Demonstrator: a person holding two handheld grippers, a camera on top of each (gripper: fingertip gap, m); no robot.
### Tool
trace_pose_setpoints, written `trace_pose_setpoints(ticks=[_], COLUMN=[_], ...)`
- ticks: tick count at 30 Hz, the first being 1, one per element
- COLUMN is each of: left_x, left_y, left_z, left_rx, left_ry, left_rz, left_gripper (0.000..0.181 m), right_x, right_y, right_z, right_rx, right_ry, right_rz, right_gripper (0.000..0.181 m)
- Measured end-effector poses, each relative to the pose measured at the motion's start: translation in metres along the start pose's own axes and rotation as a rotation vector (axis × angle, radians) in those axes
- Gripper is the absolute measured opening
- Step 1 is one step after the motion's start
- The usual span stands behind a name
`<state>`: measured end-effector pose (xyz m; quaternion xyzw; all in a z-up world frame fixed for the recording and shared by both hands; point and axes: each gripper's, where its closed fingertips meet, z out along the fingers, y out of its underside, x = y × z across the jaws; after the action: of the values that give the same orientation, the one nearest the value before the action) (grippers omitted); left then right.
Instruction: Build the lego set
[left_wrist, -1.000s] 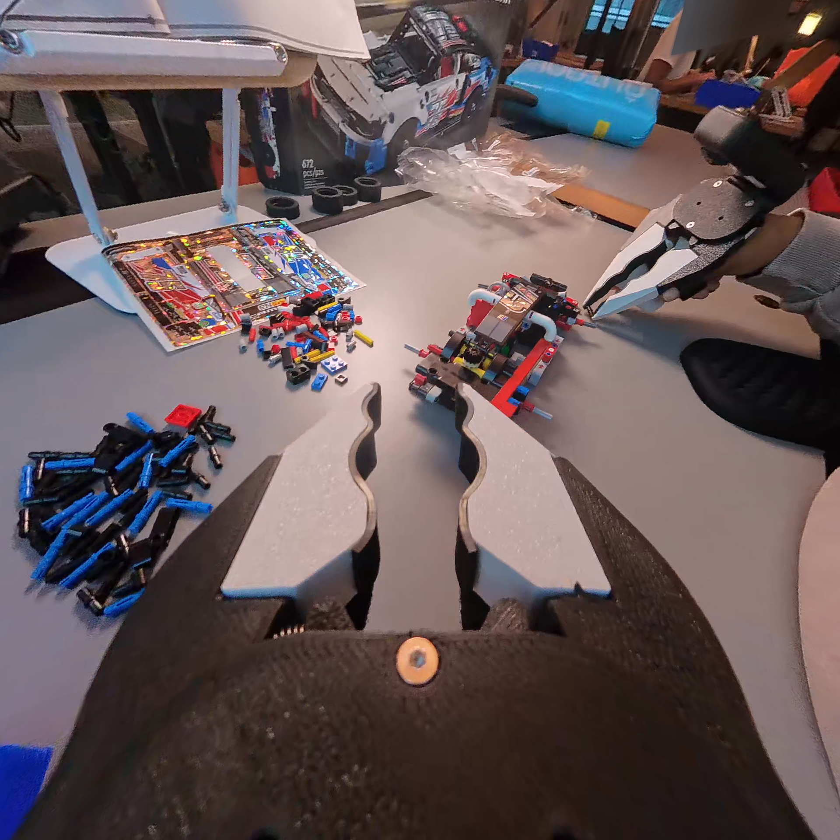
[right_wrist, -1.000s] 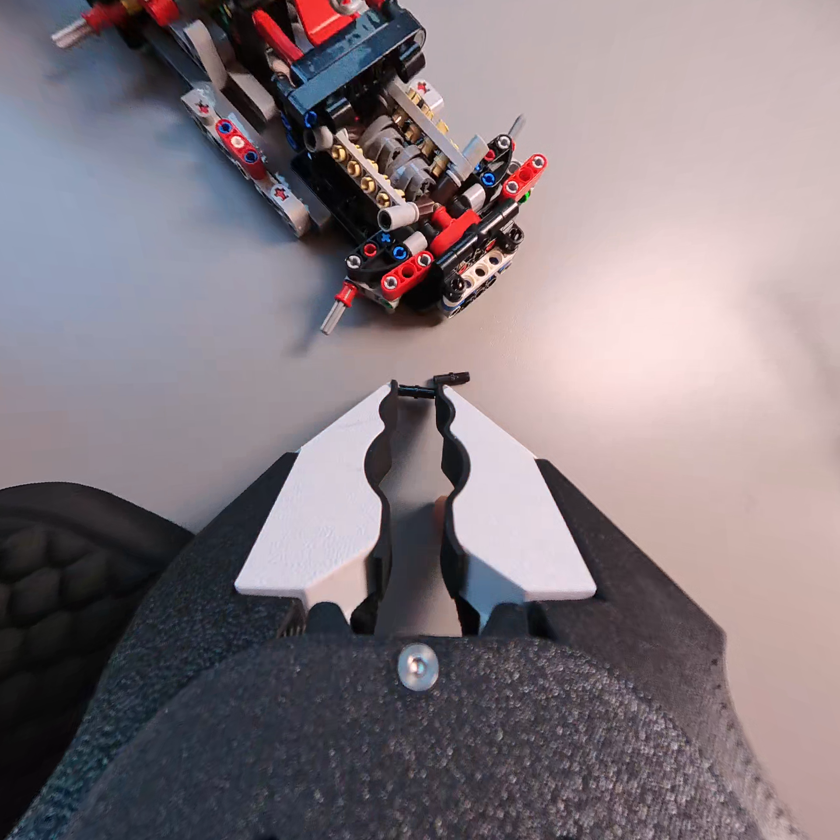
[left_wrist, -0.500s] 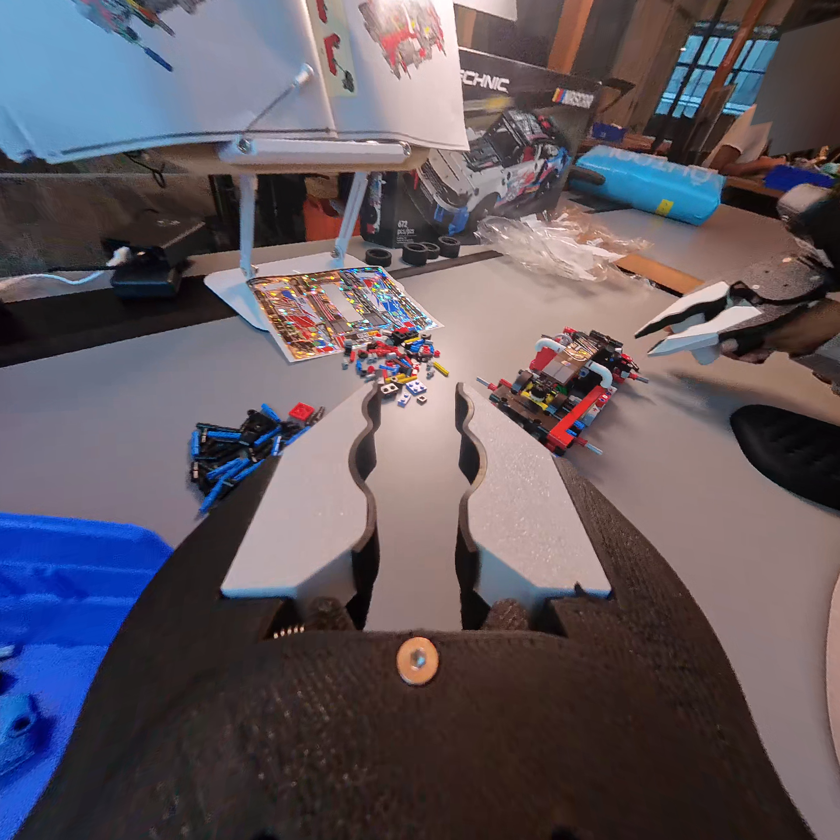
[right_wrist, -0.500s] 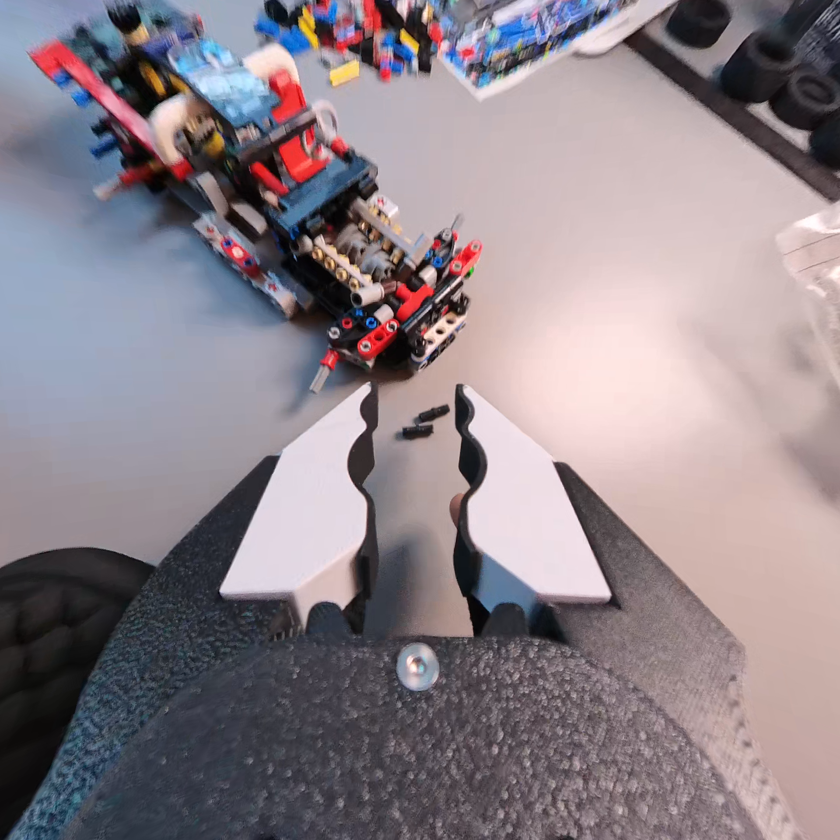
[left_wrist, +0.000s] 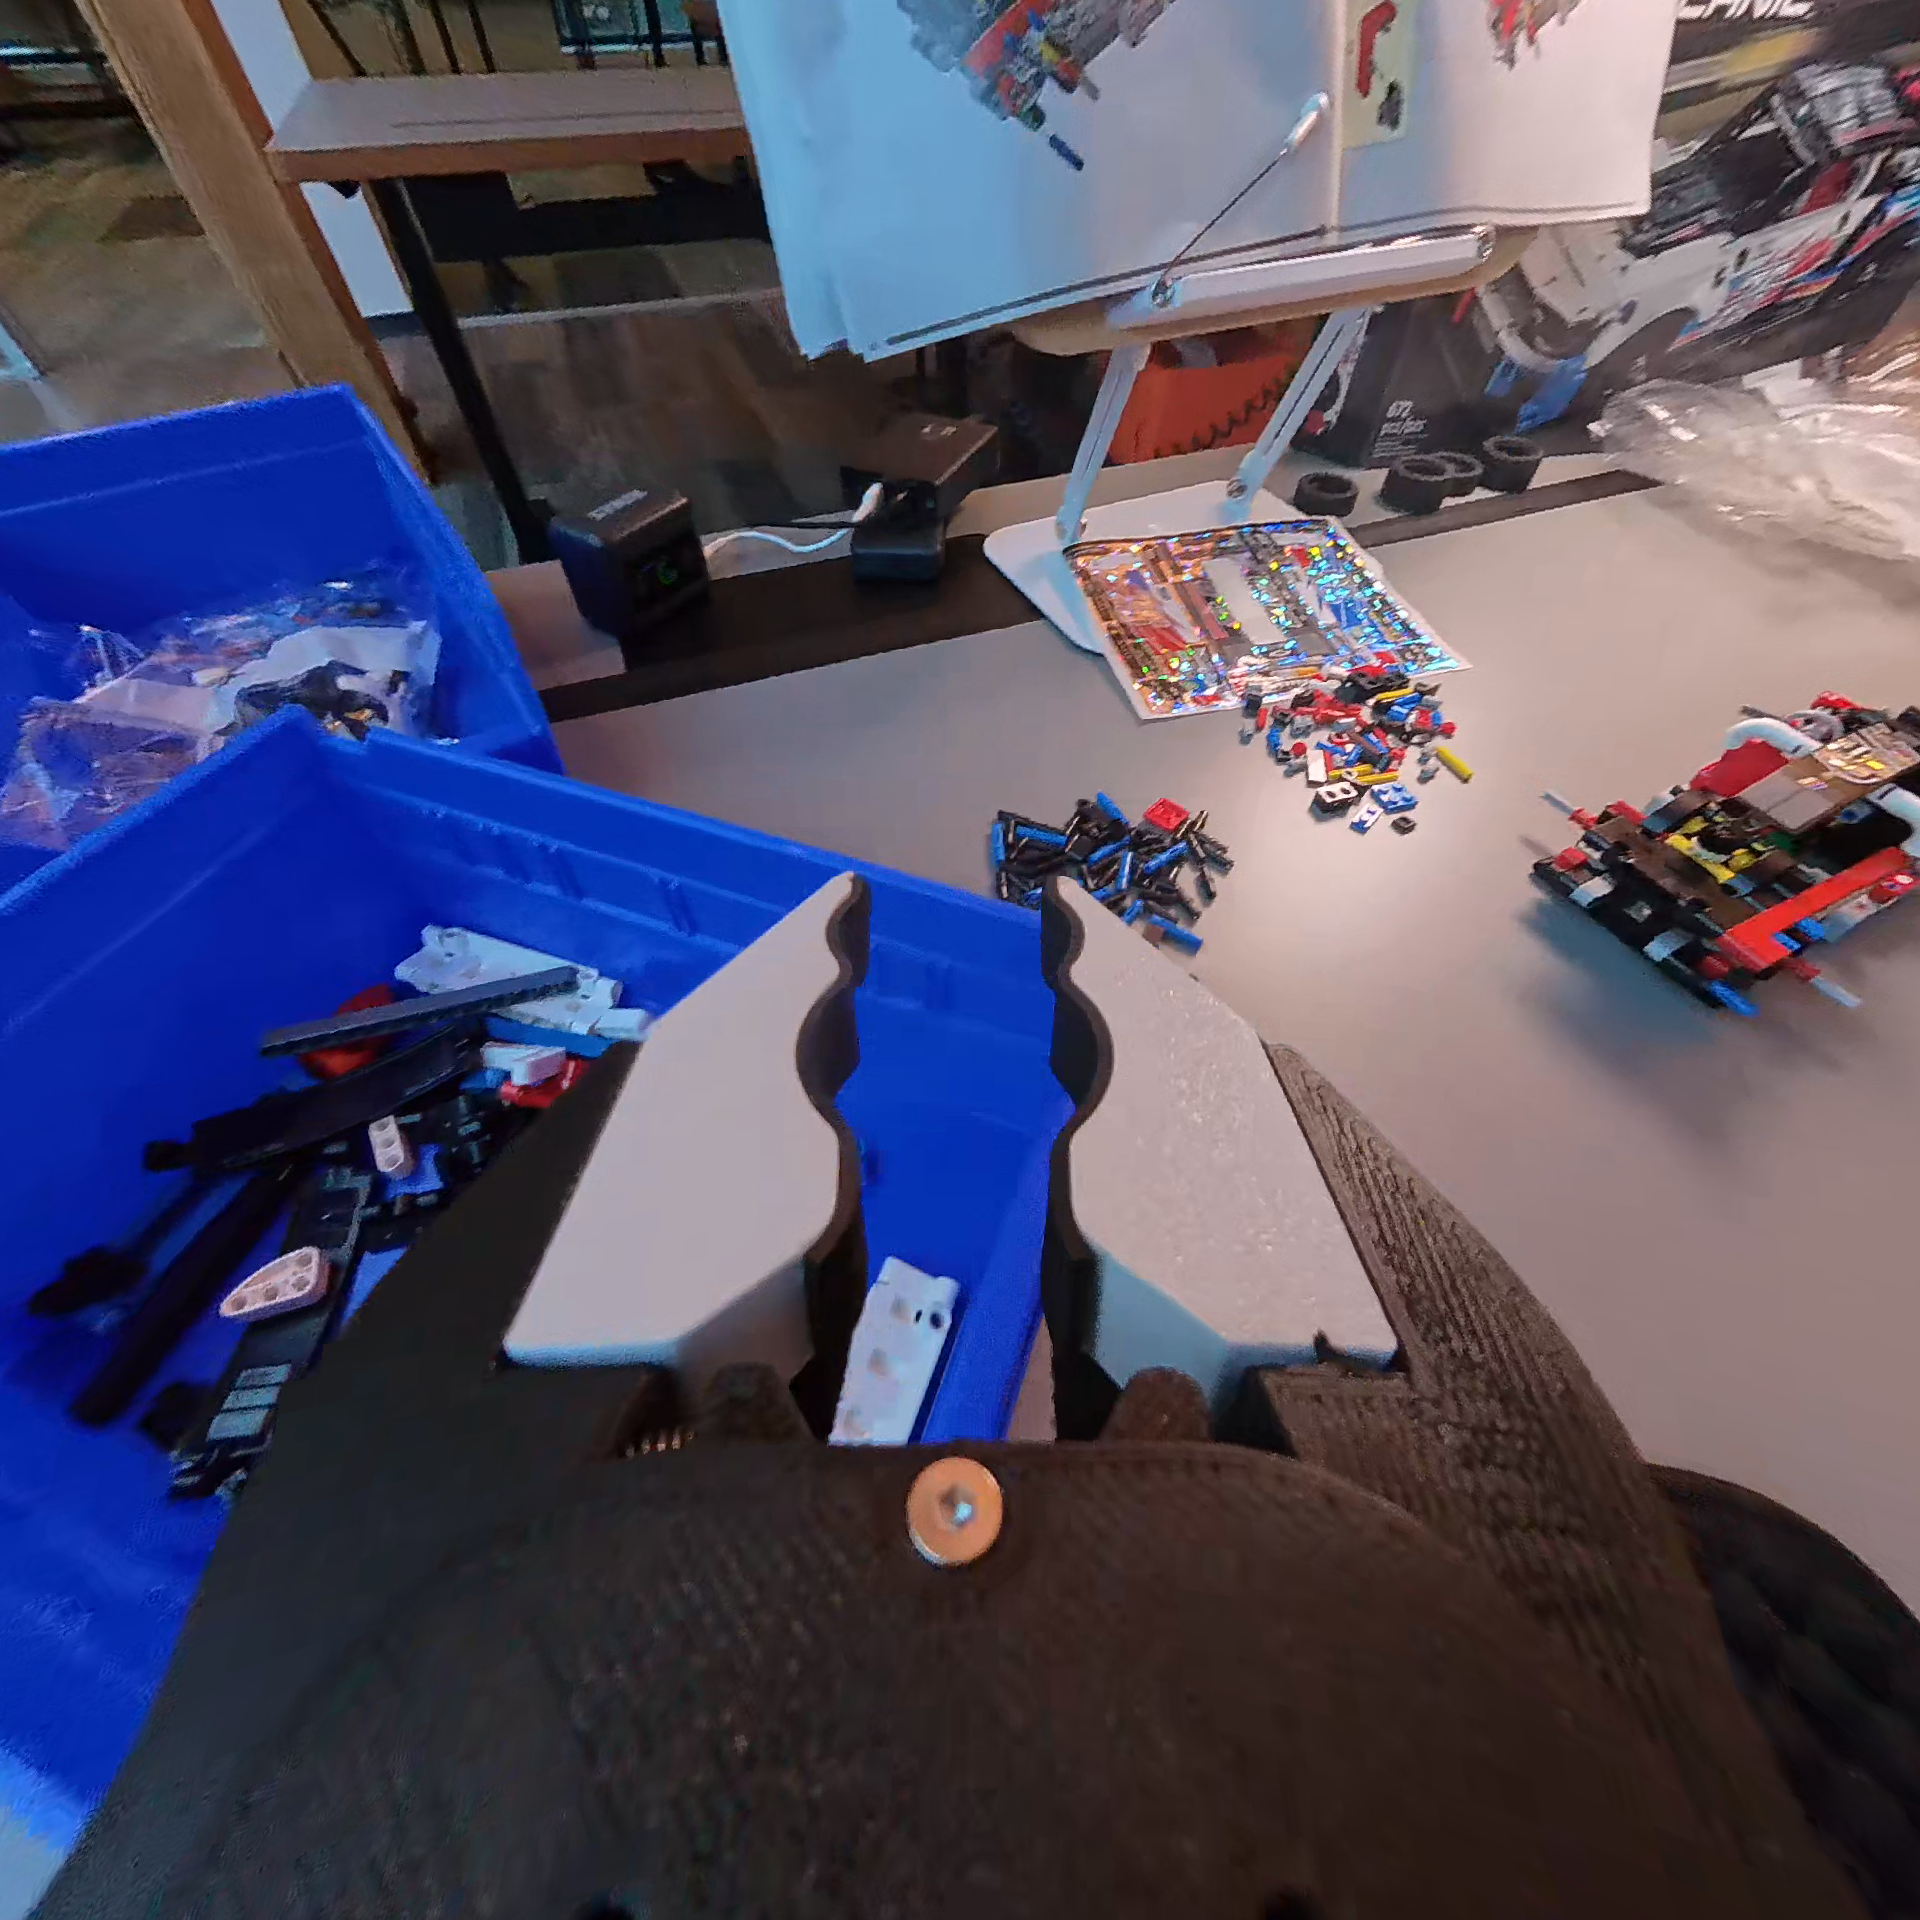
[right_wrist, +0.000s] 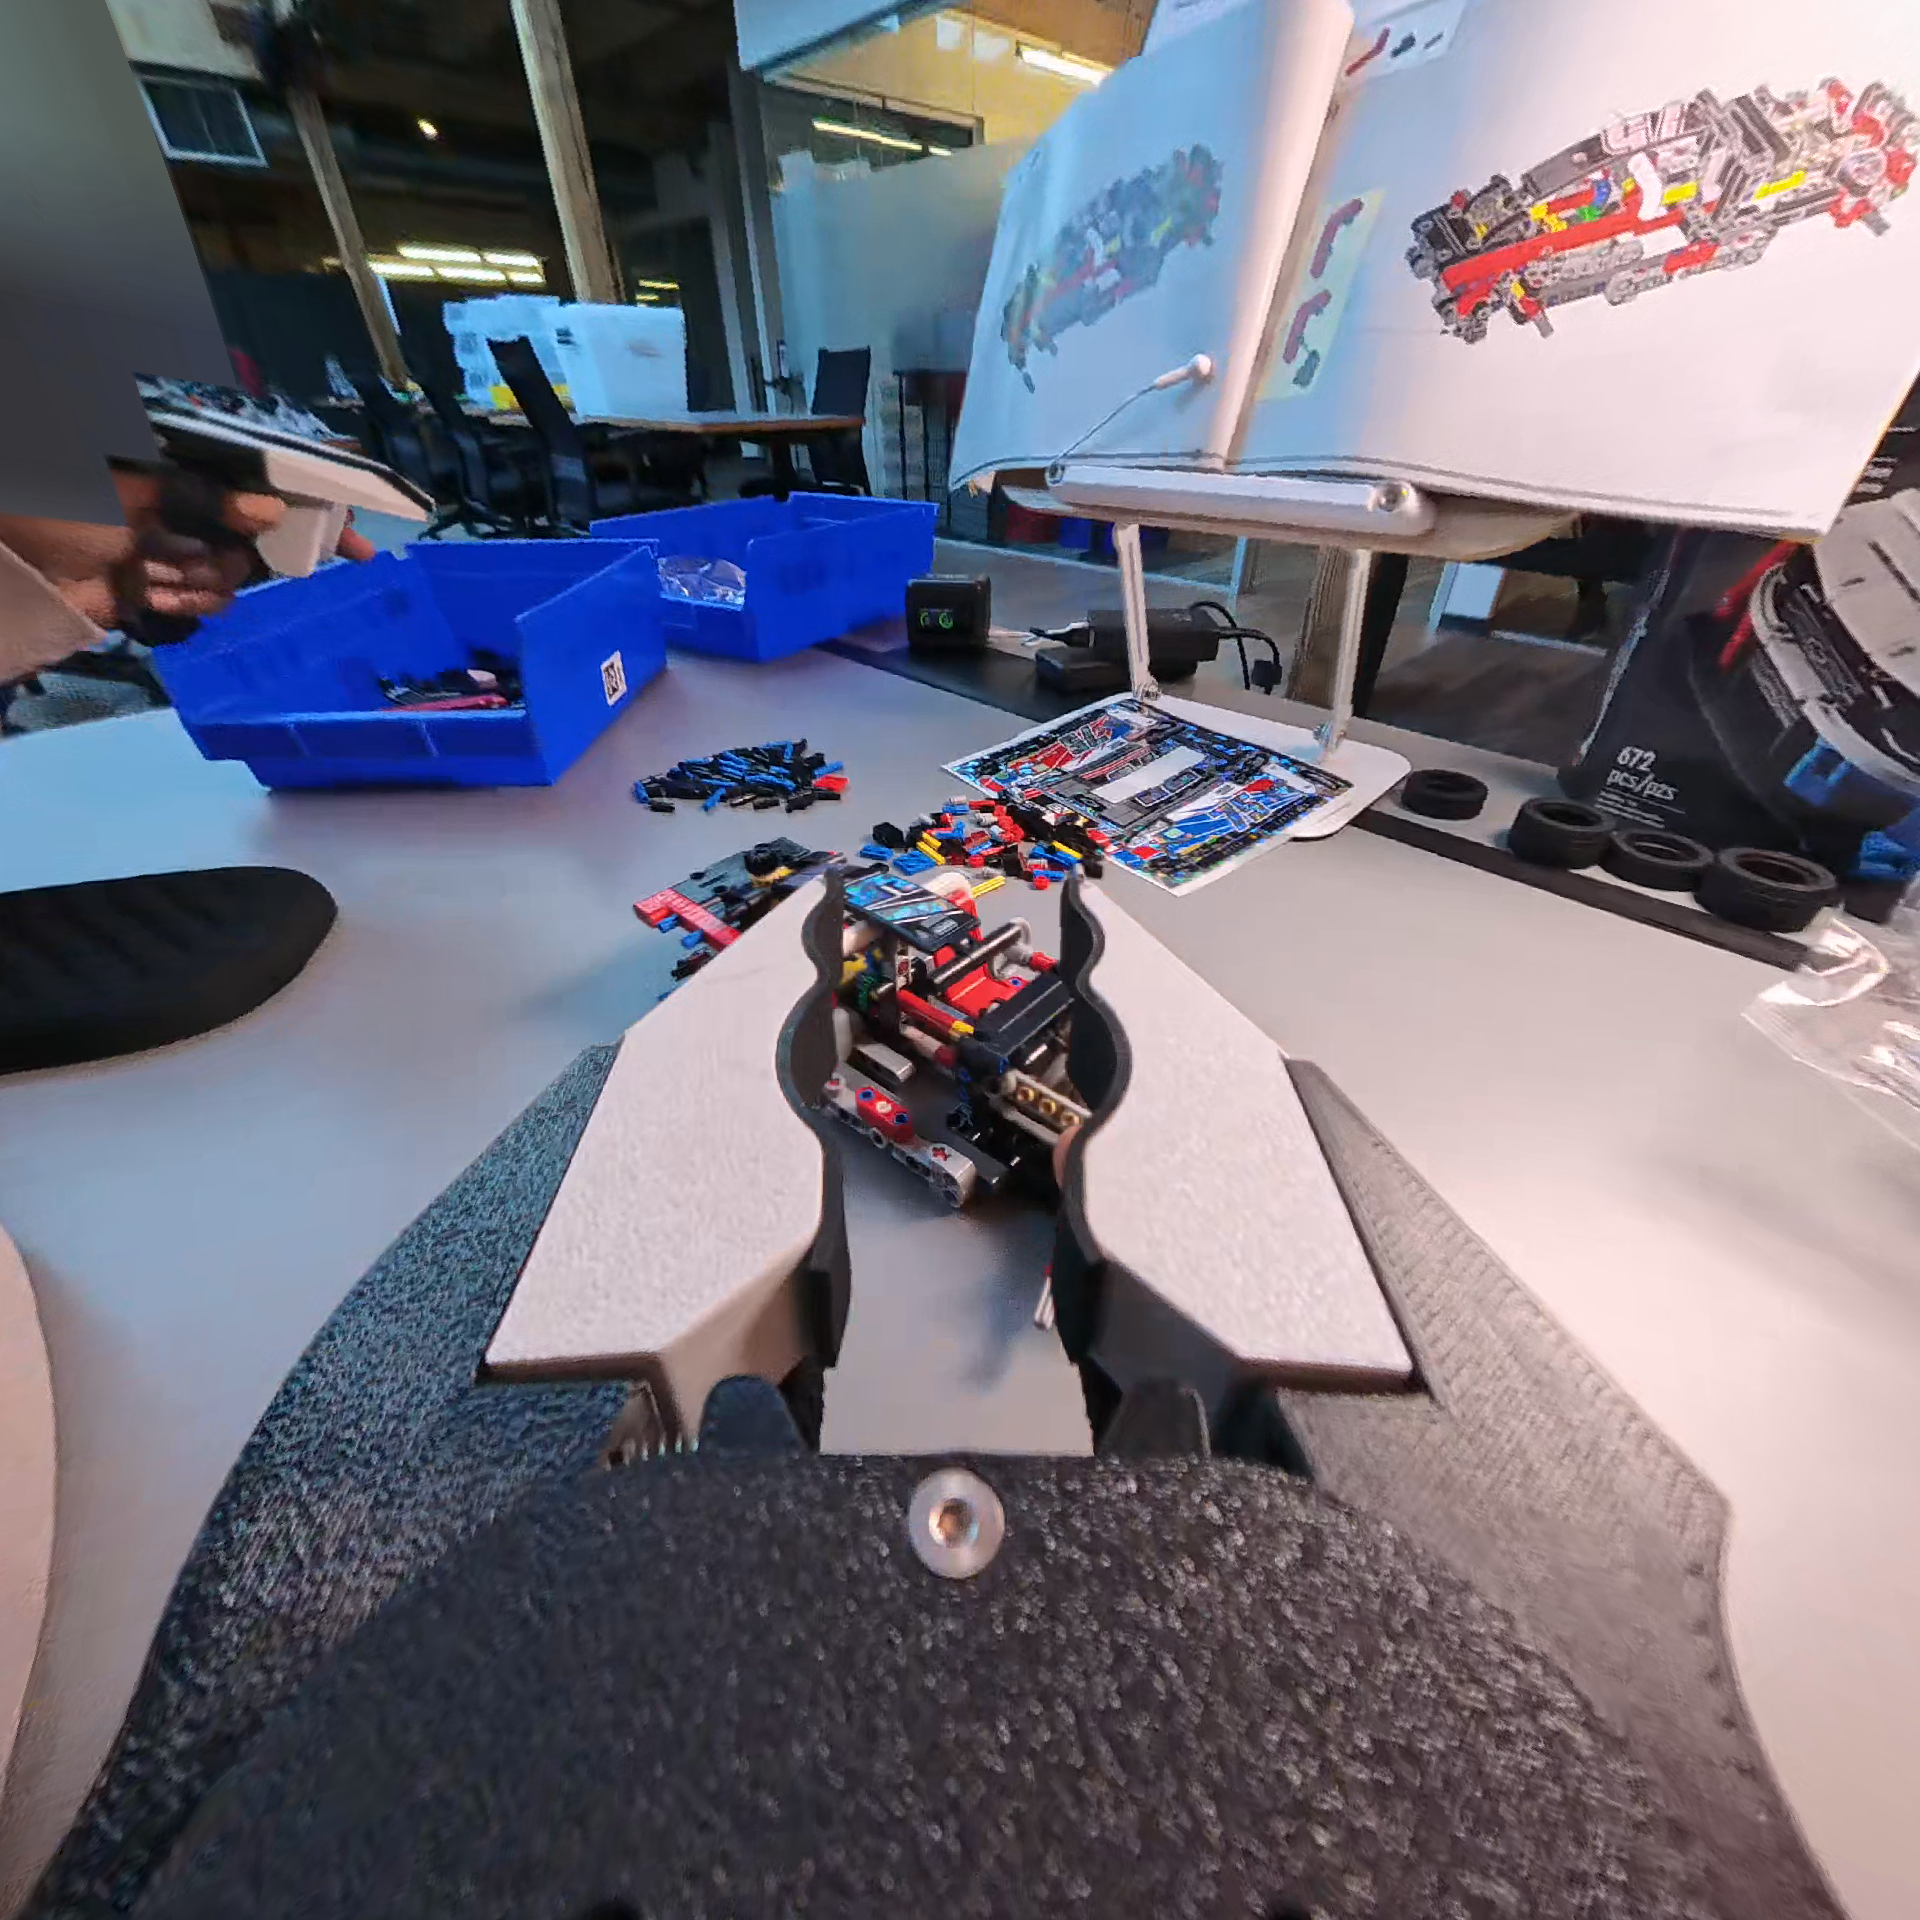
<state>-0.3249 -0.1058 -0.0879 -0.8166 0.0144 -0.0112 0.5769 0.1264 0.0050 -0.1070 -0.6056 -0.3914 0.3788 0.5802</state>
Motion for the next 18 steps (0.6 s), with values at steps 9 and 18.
trace_pose_setpoints(ticks=[9, 18], left_x=[-0.043, -0.094], left_y=[0.02, 0.052], left_z=[-0.008, -0.007], left_rx=[-0.14, -0.409], left_ry=[-0.102, -0.119], left_rz=[0.026, 0.115], left_gripper=[0.032, 0.044], right_x=[-0.013, -0.017], right_y=[0.033, 0.04], right_z=[0.015, 0.02], right_rx=[-0.063, -0.071], right_ry=[-0.002, -0.045], right_rz=[-0.145, -0.102], right_gripper=[0.0, 0.013])
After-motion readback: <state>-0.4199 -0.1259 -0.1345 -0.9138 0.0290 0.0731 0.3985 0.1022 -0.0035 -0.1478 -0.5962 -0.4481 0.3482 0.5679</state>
